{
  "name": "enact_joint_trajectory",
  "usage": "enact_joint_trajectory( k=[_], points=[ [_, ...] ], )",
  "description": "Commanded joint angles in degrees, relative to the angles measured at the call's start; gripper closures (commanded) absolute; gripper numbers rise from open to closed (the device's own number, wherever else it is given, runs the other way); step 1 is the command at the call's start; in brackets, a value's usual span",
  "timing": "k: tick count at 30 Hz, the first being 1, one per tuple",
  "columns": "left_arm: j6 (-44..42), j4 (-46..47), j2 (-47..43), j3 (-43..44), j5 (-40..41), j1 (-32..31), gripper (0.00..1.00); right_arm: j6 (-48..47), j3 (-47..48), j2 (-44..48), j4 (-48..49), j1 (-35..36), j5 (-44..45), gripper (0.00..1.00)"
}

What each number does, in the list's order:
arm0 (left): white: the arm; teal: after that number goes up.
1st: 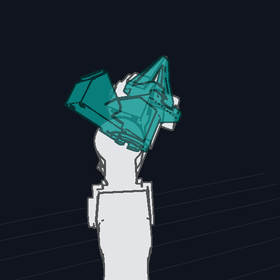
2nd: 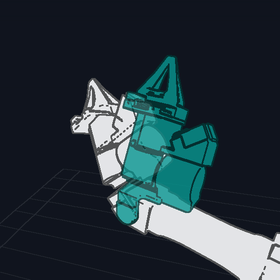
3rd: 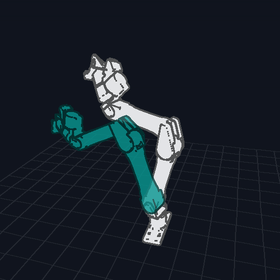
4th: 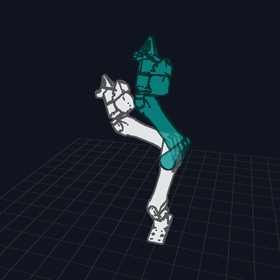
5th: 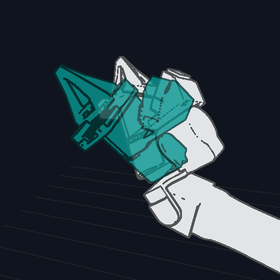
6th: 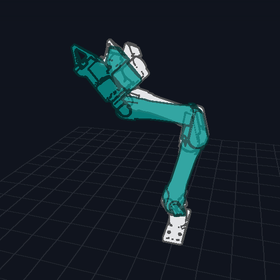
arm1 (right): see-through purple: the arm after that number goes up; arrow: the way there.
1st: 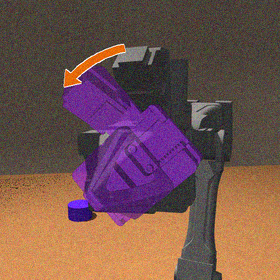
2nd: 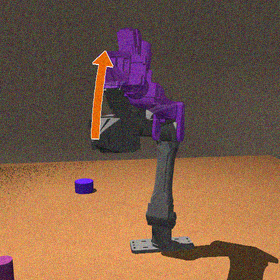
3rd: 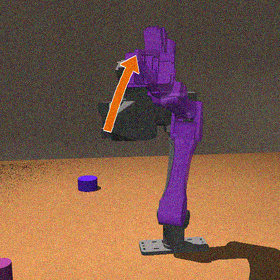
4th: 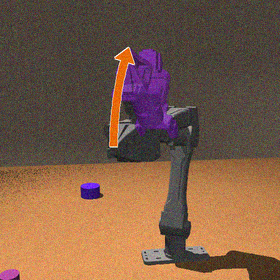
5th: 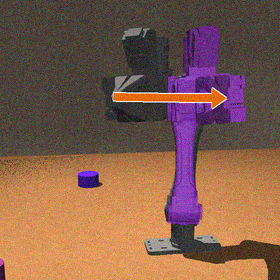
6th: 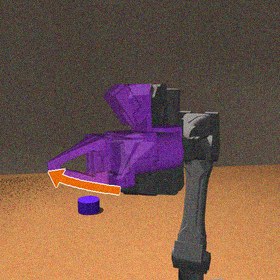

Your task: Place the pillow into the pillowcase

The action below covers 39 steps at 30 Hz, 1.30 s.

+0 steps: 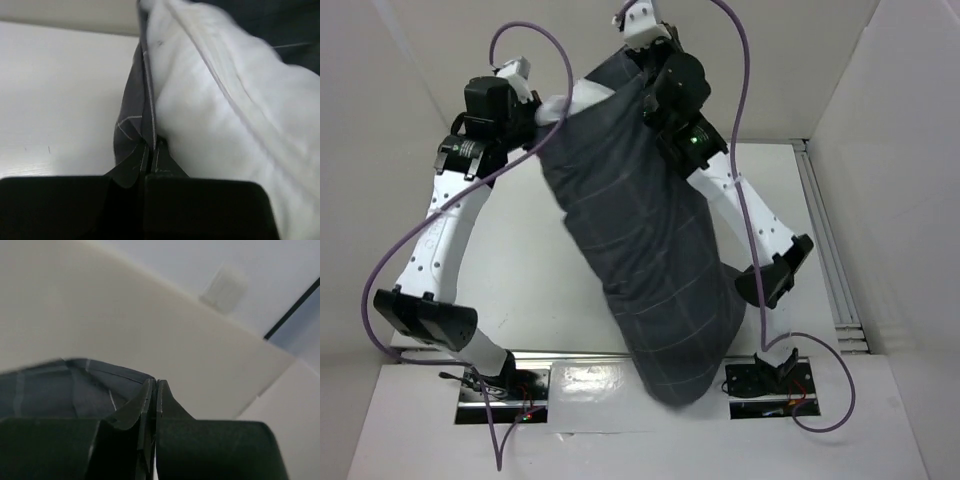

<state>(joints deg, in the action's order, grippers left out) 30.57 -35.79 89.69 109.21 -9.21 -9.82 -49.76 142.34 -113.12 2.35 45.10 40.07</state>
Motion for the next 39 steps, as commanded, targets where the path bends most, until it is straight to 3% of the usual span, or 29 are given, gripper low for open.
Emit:
enact_joint_trajectory(
  k=[1, 2, 3, 5, 8, 10, 15, 17, 20, 21, 22, 23, 24, 25, 26, 27, 30, 32, 34, 39],
  points=[
    [-4.6, 5.0, -12.4, 4.7, 5.1, -2.0, 1.00, 6.6, -6.8, 10.2, 11.5, -2.7, -2.4, 1.00],
    [-4.6, 3.6, -11.5, 5.7, 8.0, -2.0, 1.00, 11.2, -9.8, 12.3, 6.8, -1.2, -7.6, 1.00],
    [-4.6, 2.1, -8.2, 6.9, 8.9, -2.0, 1.00, 16.0, -9.2, 14.5, -4.8, -1.2, -13.3, 1.00],
    [-4.6, -1.1, -4.9, 8.7, 7.2, -2.0, 1.00, 23.8, -8.4, 15.1, -11.8, -0.6, -25.7, 1.00],
    [-4.6, -0.3, -2.3, 2.9, 6.7, -2.7, 1.00, 26.0, -10.6, 15.8, -14.3, 0.0, -28.4, 1.00],
    [-3.2, 2.2, -2.3, -2.2, 6.7, -3.3, 1.00, 27.3, -10.0, 13.6, -13.1, 0.0, -25.6, 1.00],
    [4.8, 6.5, -9.3, -23.8, 12.8, -5.6, 1.00, 26.2, 2.8, 2.2, -14.5, 0.0, -22.7, 1.00],
    [8.4, 12.8, -13.3, -35.7, 14.0, -5.6, 1.00, 29.0, -1.0, 1.6, -15.4, 0.0, -29.8, 1.00],
    [9.0, 6.6, -16.2, -38.1, 17.7, -2.8, 1.00, 32.0, -6.5, 1.1, -18.5, 1.5, -36.6, 1.00],
    [10.0, 3.8, -16.2, -36.5, 22.9, -1.9, 1.00, 35.0, -9.9, 1.1, -19.0, 1.5, -41.8, 1.00],
    [11.0, 1.0, -15.4, -35.5, 25.0, 0.5, 0.87, 35.9, -11.3, 1.1, -19.9, 2.0, -44.2, 0.95],
    [11.6, -3.5, -15.4, -33.2, 26.9, 1.9, 0.50, 37.7, -12.8, 0.5, -20.6, 2.0, -46.4, 0.74],
    [11.6, -5.4, -14.7, -32.1, 27.5, 3.1, 0.19, 38.8, -13.3, 0.5, -21.2, 2.0, -46.4, 0.74],
    [12.3, -7.2, -14.7, -31.2, 28.3, 4.3, 0.00, 39.4, -13.3, 0.5, -23.2, 2.0, -46.4, 0.33],
    [12.8, -8.8, -14.7, -30.4, 29.0, 6.3, 0.00, 39.4, -14.2, 0.0, -24.3, 2.0, -45.4, 0.13],
    [12.9, -10.7, -14.7, -29.8, 30.4, 7.1, 0.00, 41.2, -16.1, 0.6, -25.1, 2.0, -42.4, 0.02],
    [12.9, -10.7, -17.8, -30.5, 30.4, 9.4, 0.00, 44.9, -21.3, 5.7, -26.2, 1.4, -37.6, 0.00],
    [12.9, -10.7, -19.9, -31.2, 30.4, 10.1, 0.00, 47.4, -29.6, 12.5, -25.5, -0.2, -35.5, 0.00],
    [10.7, -9.0, -23.6, -34.0, 25.8, 10.1, 0.03, 53.0, -36.7, 18.1, -25.5, -1.4, -34.7, 0.00],
    [7.9, 4.1, -31.5, -44.7, 11.0, 7.1, 0.24, 63.6, -64.0, 36.6, -29.7, -3.3, -38.0, 0.00]
  ],
)
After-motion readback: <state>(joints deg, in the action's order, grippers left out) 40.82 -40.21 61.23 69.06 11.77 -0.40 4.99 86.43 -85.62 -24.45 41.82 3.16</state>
